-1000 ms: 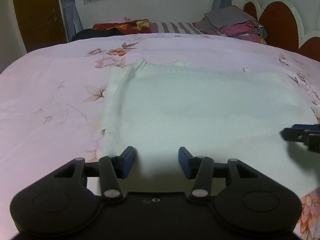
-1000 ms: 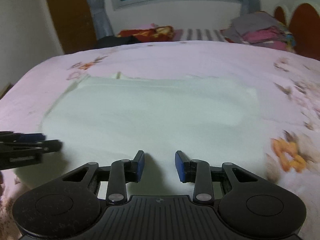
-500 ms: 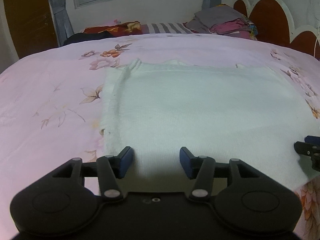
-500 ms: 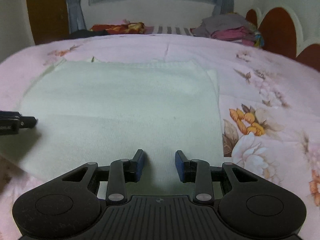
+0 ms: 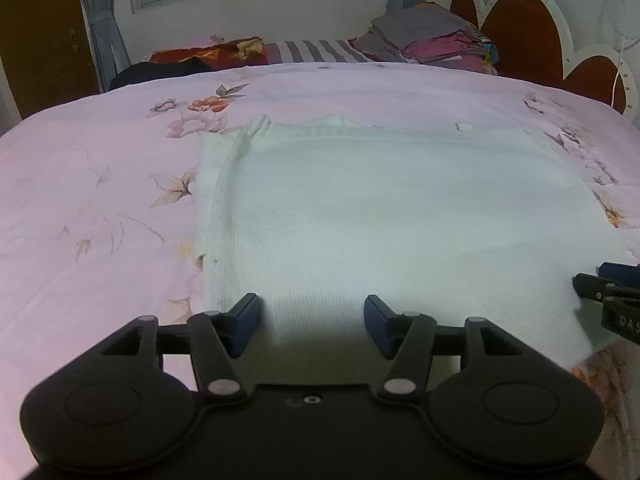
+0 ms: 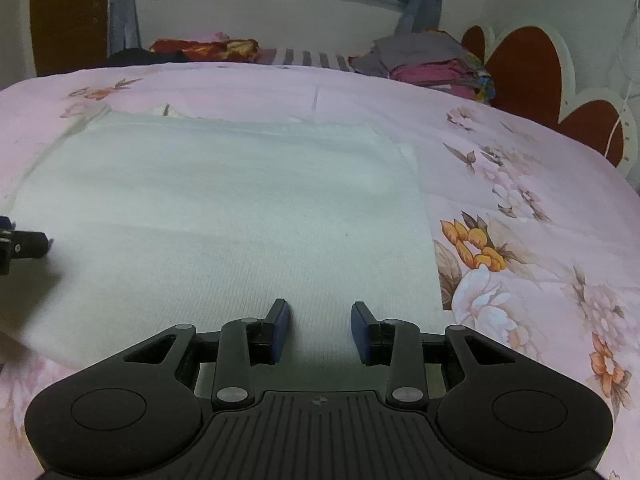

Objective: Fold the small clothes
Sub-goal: 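Press and smooth the folded sweater with both open grippers, then grasp a corner of the folded sweater with the left gripper and lift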

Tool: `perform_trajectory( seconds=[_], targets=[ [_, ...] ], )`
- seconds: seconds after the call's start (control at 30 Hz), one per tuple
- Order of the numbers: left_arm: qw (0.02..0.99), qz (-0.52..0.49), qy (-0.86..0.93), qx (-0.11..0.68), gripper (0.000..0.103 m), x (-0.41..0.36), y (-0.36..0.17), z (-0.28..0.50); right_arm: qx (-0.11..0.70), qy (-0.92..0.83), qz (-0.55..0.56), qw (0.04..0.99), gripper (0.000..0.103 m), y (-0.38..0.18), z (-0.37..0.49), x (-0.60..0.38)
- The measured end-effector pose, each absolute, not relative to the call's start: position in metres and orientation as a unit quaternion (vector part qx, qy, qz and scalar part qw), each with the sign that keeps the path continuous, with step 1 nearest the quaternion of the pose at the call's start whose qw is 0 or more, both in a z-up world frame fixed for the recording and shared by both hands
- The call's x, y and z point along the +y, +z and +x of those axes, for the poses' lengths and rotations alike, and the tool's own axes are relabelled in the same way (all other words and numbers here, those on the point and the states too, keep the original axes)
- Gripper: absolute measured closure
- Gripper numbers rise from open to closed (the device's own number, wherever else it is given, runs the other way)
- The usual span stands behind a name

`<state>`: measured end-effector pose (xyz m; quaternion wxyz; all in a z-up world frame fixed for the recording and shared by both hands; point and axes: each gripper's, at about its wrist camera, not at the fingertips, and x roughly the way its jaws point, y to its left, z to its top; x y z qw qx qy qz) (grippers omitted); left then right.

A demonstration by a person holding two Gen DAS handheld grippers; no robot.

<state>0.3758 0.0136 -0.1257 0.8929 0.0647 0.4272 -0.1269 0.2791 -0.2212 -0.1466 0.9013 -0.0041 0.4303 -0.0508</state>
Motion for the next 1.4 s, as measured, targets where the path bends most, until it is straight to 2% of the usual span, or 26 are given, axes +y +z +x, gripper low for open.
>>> perform_trajectory(
  seconds=[0.4, 0.57, 0.83, 1.23, 1.4],
  targets=[
    [0.889, 0.057, -0.167, 0.423, 0.042, 0.026, -0.101, 0.342, 0.421, -0.035, 0.057, 0.905, 0.068, -0.125, 0.258, -0.207],
    [0.88, 0.061, -0.175, 0.437, 0.043, 0.026, -0.119, 0.329, 0.424, -0.012, 0.078, 0.902, 0.068, -0.127, 0.253, -0.196],
    [0.882, 0.066, -0.174, 0.432, 0.041, 0.035, -0.131, 0.325, 0.432, -0.036, 0.058, 0.899, 0.068, -0.144, 0.249, -0.205],
    [0.87, 0.008, -0.145, 0.472, 0.042, 0.044, -0.118, 0.332, 0.424, -0.008, 0.063, 0.904, 0.068, -0.116, 0.245, -0.201],
    [0.863, -0.025, -0.123, 0.49, 0.034, 0.047, -0.112, 0.33, 0.415, 0.018, 0.072, 0.907, 0.067, -0.103, 0.246, -0.203]
  ],
)
